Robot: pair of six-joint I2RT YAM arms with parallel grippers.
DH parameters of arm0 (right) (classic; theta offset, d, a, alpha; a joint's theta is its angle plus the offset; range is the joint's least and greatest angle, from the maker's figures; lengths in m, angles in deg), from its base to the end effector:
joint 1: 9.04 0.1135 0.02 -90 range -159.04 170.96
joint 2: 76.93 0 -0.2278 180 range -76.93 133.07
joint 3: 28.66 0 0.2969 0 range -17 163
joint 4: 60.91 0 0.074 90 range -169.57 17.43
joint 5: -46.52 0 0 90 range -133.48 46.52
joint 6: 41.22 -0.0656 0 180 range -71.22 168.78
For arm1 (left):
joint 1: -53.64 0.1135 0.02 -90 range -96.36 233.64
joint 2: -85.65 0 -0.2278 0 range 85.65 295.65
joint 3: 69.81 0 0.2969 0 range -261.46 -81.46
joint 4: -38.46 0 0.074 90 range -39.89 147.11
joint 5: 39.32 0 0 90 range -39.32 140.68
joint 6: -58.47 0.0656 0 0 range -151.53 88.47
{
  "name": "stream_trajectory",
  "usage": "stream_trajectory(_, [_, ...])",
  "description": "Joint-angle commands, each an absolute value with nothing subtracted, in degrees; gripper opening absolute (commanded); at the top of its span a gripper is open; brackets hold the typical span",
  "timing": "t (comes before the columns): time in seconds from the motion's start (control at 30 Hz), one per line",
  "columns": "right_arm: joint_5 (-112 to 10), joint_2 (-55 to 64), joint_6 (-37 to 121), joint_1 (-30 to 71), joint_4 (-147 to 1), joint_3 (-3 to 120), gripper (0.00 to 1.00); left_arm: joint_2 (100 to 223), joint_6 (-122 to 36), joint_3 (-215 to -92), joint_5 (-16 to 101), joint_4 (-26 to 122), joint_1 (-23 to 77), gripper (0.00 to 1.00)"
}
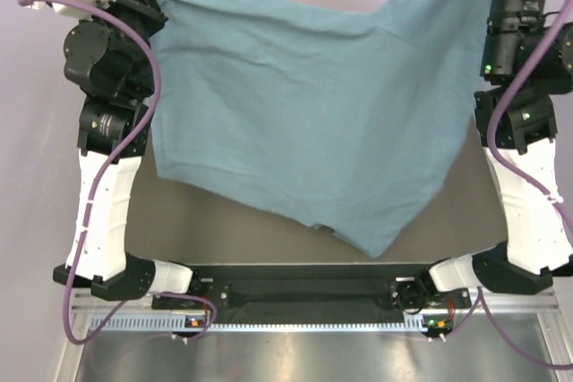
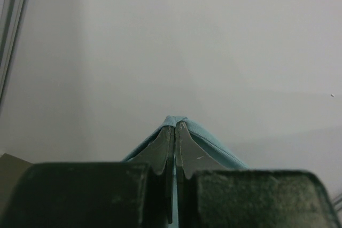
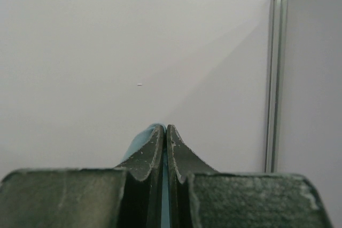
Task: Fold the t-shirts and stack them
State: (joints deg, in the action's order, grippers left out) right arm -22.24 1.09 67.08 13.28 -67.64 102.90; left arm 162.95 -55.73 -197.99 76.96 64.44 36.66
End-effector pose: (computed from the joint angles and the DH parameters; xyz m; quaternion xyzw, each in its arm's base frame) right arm 0.2326 0.0698 0.6737 0.0351 0.3987 -0.0357 0.9157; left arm 0.2741 -0.0533 0.6220 -0.2242 0.5108 -0.1742 0.8114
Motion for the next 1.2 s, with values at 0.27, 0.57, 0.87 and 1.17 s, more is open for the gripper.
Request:
stream_trajectory(0.27, [-24.49,-1.08,66.89,12.05,-63.77,111.58,0.0,159.75,-53.06,-203.72,79.42,57.05,36.85,0.0])
stream_trajectory(0.57, [-25.28,-11.1,62.84,12.05,-65.36,108.16,0.0,152.72,-56.13,-203.02,79.16,61.01,36.85,0.0])
stream_trajectory(0.87, [-25.46,-11.81,62.14,11.96,-66.85,110.79,0.0,151.48,-56.14,-202.93,79.68,60.4,36.76,0.0])
stream_trajectory(1.17, [-25.81,-5.66,63.89,12.05,-63.25,109.91,0.0,156.13,-53.5,-202.58,80.38,55.48,36.76,0.0])
